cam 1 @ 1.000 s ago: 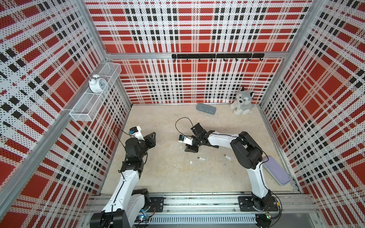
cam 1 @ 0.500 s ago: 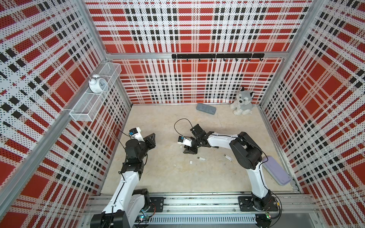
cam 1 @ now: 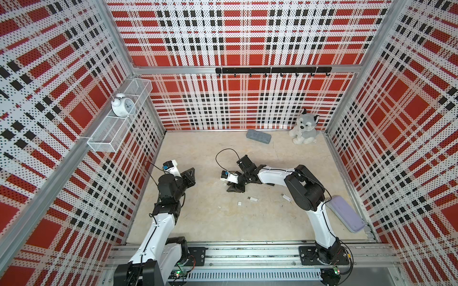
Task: Close the usb drive cover
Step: Pick up the cover from the center of the board.
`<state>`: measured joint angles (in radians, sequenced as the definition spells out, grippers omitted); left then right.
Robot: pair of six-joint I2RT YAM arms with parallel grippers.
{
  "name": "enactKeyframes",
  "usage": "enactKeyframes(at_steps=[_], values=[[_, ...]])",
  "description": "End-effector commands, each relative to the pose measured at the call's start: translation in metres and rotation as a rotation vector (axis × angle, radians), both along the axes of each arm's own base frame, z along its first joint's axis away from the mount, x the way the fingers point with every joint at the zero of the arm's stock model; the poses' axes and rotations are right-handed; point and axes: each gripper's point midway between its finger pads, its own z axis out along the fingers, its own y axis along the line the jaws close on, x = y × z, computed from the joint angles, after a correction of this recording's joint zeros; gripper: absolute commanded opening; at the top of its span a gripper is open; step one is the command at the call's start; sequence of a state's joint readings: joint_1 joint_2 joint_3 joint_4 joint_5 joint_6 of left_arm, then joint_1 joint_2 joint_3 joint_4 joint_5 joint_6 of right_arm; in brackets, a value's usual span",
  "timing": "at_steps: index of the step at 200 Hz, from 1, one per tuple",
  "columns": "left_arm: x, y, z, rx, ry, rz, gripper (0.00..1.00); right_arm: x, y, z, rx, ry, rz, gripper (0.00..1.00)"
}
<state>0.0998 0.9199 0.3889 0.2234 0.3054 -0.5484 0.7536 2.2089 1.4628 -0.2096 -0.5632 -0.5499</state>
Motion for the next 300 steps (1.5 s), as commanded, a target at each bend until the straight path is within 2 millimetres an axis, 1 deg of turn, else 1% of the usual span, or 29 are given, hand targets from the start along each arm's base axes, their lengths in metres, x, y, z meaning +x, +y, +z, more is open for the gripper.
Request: enactKeyframes(at_steps=[1, 41, 72, 107, 141, 152, 171, 192, 197, 224, 234, 248, 267, 285, 300], values=[[0.002, 0.005, 0.003, 0.018, -0.015, 0.013, 0.24, -0.025, -0.005, -0.029, -0.056, 0.075, 0.045, 0.42], [0.001, 0.005, 0.004, 0.020, -0.018, 0.012, 0.24, -0.019, 0.000, -0.025, -0.052, 0.046, 0.040, 0.42], [0.001, 0.005, 0.006, 0.020, -0.023, 0.013, 0.24, -0.015, 0.008, -0.027, -0.042, 0.041, 0.047, 0.43], [0.002, 0.006, 0.007, 0.025, -0.024, 0.015, 0.24, -0.015, 0.024, -0.023, -0.027, 0.034, 0.078, 0.43], [0.002, 0.005, 0.007, 0.023, -0.023, 0.011, 0.24, -0.021, 0.042, -0.020, 0.003, 0.028, 0.106, 0.44], [0.002, 0.005, 0.007, 0.025, -0.025, 0.013, 0.24, -0.020, 0.047, -0.018, 0.024, 0.032, 0.105, 0.44], [0.001, 0.007, 0.009, 0.027, -0.031, 0.021, 0.24, -0.013, 0.053, -0.003, 0.051, 0.042, 0.083, 0.44], [0.000, 0.007, 0.011, 0.028, -0.034, 0.024, 0.24, -0.008, 0.046, 0.016, 0.091, 0.041, 0.056, 0.43], [0.000, 0.007, 0.011, 0.028, -0.034, 0.025, 0.24, -0.007, 0.041, 0.018, 0.092, 0.038, 0.049, 0.43], [-0.001, 0.007, 0.013, 0.029, -0.040, 0.022, 0.24, 0.001, 0.021, 0.044, 0.104, -0.054, 0.044, 0.43], [-0.001, 0.006, 0.013, 0.027, -0.043, 0.020, 0.24, 0.009, 0.015, 0.051, 0.095, -0.077, 0.041, 0.43], [-0.001, 0.005, 0.013, 0.027, -0.044, 0.016, 0.24, 0.023, 0.005, 0.049, 0.063, -0.107, 0.018, 0.44], [-0.001, 0.005, 0.013, 0.023, -0.046, 0.013, 0.24, 0.040, 0.001, 0.045, 0.031, -0.150, 0.014, 0.45], [-0.001, 0.004, 0.013, 0.020, -0.046, 0.008, 0.24, 0.047, 0.005, 0.037, -0.001, -0.165, 0.037, 0.46], [-0.001, 0.004, 0.013, 0.018, -0.046, 0.010, 0.24, 0.060, 0.014, 0.038, -0.008, -0.149, -0.005, 0.46]])
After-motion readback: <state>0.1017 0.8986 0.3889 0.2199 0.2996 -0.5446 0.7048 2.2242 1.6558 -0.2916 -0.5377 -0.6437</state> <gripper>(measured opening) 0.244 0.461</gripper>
